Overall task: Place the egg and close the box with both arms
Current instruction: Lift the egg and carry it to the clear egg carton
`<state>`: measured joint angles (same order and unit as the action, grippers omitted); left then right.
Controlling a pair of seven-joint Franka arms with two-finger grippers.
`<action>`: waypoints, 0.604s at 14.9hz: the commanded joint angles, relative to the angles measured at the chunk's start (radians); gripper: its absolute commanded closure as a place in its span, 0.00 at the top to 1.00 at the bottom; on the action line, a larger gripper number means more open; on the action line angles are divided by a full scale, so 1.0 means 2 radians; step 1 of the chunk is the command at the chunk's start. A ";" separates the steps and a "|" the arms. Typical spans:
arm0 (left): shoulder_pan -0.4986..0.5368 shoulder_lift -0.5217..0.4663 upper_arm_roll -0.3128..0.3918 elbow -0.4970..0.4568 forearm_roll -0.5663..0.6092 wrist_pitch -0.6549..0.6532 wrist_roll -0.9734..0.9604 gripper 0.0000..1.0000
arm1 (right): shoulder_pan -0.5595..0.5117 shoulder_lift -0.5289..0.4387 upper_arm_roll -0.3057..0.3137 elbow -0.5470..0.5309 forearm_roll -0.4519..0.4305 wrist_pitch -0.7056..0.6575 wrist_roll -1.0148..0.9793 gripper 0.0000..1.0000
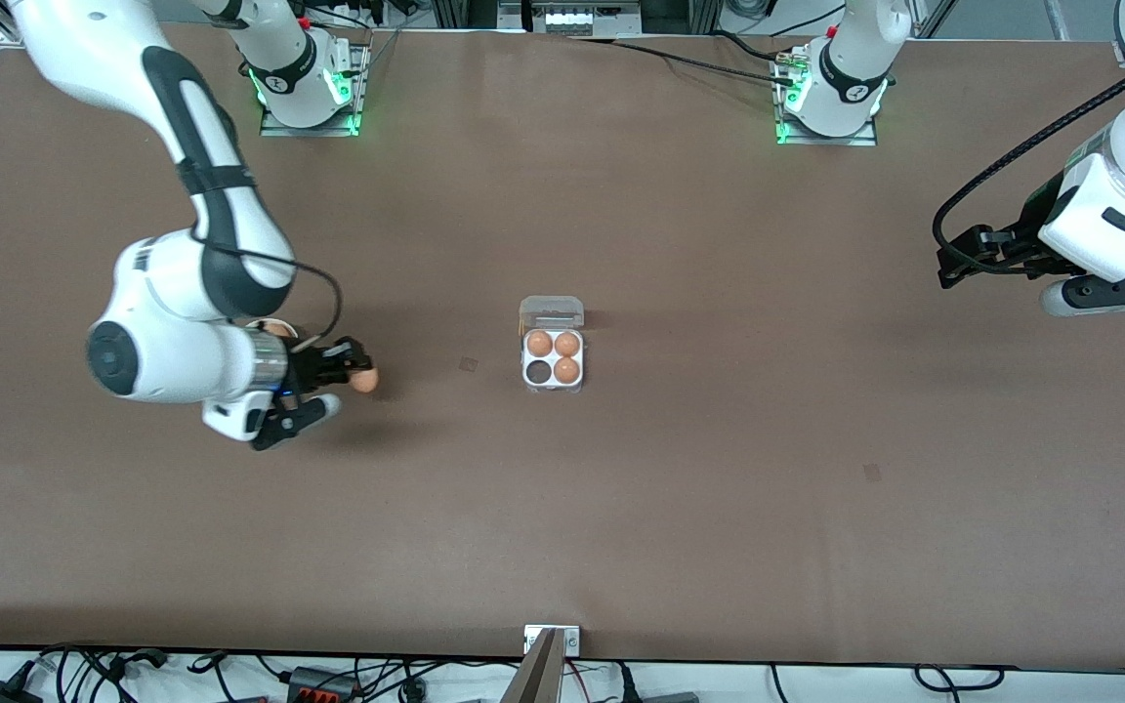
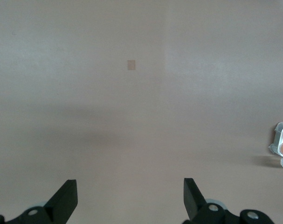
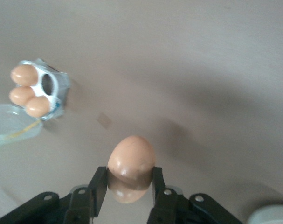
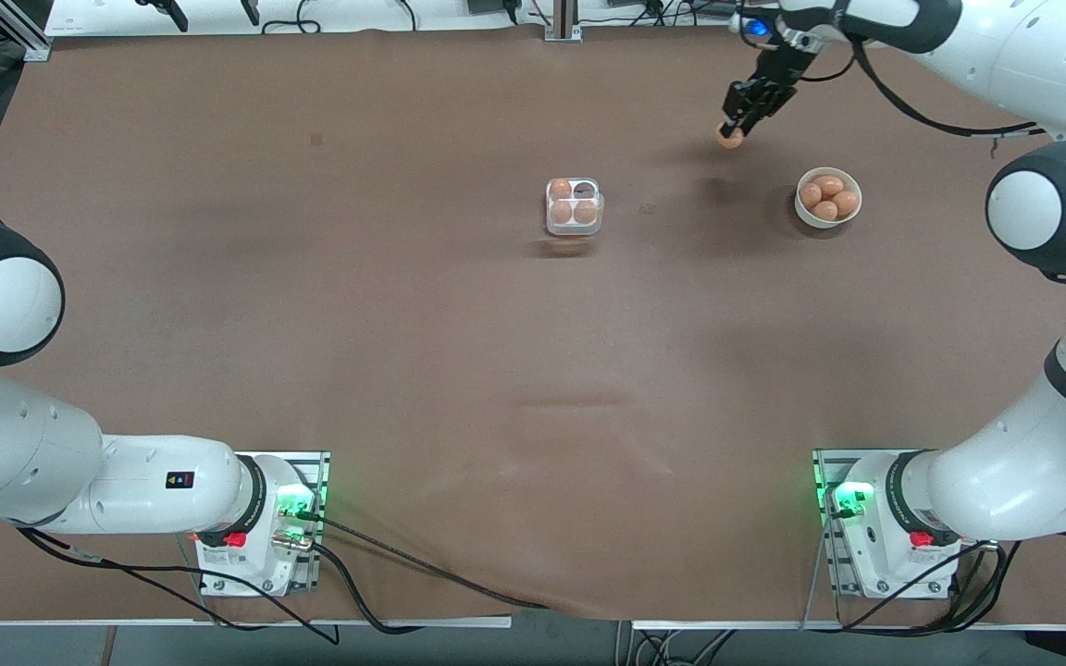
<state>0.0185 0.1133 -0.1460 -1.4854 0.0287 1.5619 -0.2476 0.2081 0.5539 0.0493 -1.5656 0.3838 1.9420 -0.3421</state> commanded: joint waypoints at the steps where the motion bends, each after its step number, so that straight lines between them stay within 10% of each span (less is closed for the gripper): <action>1: 0.003 0.000 0.001 0.006 -0.008 -0.001 0.010 1.00 | 0.012 0.008 -0.002 0.000 0.033 0.027 -0.005 0.09; 9: 0.004 0.000 0.001 0.006 -0.008 0.000 0.010 1.00 | 0.079 0.077 -0.002 0.106 0.030 0.022 0.087 0.06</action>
<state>0.0201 0.1133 -0.1459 -1.4854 0.0287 1.5619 -0.2476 0.3382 0.6401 0.0510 -1.4480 0.4292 1.9969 -0.1994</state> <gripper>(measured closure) 0.000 0.559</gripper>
